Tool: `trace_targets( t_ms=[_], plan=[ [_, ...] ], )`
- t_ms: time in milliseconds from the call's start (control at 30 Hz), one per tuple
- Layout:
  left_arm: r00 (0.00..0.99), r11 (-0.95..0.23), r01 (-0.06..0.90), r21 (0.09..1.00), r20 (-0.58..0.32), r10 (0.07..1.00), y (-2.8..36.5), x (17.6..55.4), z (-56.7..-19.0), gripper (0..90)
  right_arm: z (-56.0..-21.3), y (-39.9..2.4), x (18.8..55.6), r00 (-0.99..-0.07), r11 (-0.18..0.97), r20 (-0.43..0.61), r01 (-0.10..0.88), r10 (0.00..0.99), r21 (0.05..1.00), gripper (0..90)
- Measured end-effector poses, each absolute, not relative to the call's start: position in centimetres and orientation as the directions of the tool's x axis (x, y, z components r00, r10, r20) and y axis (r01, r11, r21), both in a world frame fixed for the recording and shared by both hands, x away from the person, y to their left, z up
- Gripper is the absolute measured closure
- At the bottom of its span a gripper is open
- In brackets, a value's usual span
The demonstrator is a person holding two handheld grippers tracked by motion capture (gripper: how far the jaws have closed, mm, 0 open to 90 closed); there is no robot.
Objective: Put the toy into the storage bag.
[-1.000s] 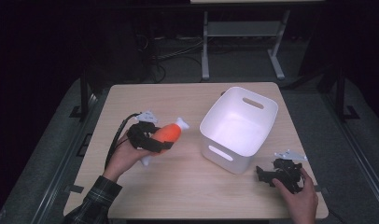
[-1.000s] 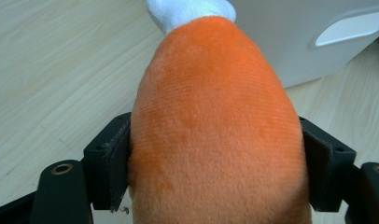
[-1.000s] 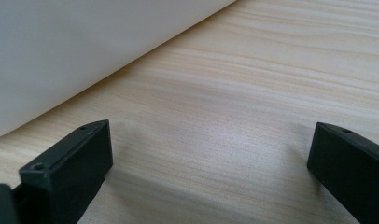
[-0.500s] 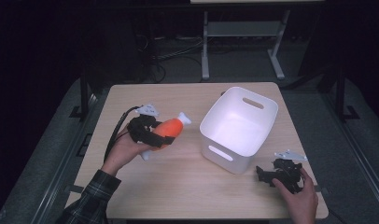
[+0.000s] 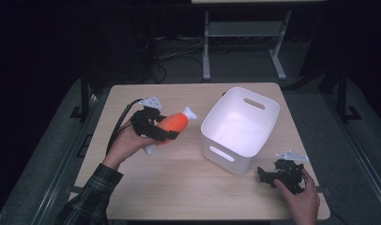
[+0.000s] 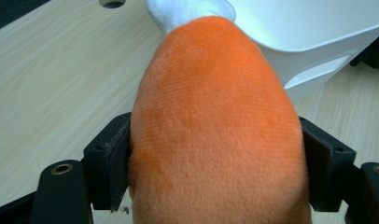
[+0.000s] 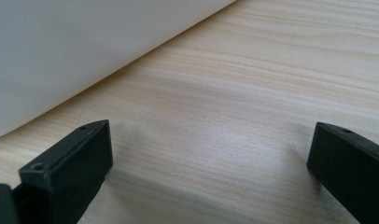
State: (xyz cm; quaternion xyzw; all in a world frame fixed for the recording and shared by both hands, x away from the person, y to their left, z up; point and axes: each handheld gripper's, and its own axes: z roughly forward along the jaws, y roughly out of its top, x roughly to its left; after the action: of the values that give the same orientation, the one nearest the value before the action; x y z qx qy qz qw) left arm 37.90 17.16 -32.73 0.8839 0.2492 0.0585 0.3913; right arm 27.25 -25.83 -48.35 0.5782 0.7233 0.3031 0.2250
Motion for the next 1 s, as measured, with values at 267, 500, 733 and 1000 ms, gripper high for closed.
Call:
trace_targets(
  t_ms=[267, 500, 733, 1000],
  plan=[
    [0.878, -0.567, 0.384, 0.729, -0.098, 0.469, 15.9, 38.6, -31.7, 23.2, -48.3, -25.8, 27.2, -0.23, 0.148, 0.025, 0.7, 0.973, 0.698, 0.0],
    [0.883, -0.572, 0.375, 0.729, -0.095, 0.459, 15.0, 39.1, -31.2, 23.2, -48.3, -25.8, 27.2, -0.23, 0.148, 0.025, 0.7, 0.973, 0.699, 0.0],
    [0.889, -0.571, 0.368, 0.734, -0.098, 0.447, 14.1, 39.8, -30.7, 23.2, -48.3, -25.8, 27.3, -0.23, 0.147, 0.025, 0.7, 0.973, 0.699, 0.0],
    [0.893, -0.563, 0.36, 0.744, -0.099, 0.44, 12.9, 40.3, -30.0, 23.2, -48.3, -25.8, 27.2, -0.23, 0.147, 0.026, 0.7, 0.973, 0.699, 0.0]
  ],
)
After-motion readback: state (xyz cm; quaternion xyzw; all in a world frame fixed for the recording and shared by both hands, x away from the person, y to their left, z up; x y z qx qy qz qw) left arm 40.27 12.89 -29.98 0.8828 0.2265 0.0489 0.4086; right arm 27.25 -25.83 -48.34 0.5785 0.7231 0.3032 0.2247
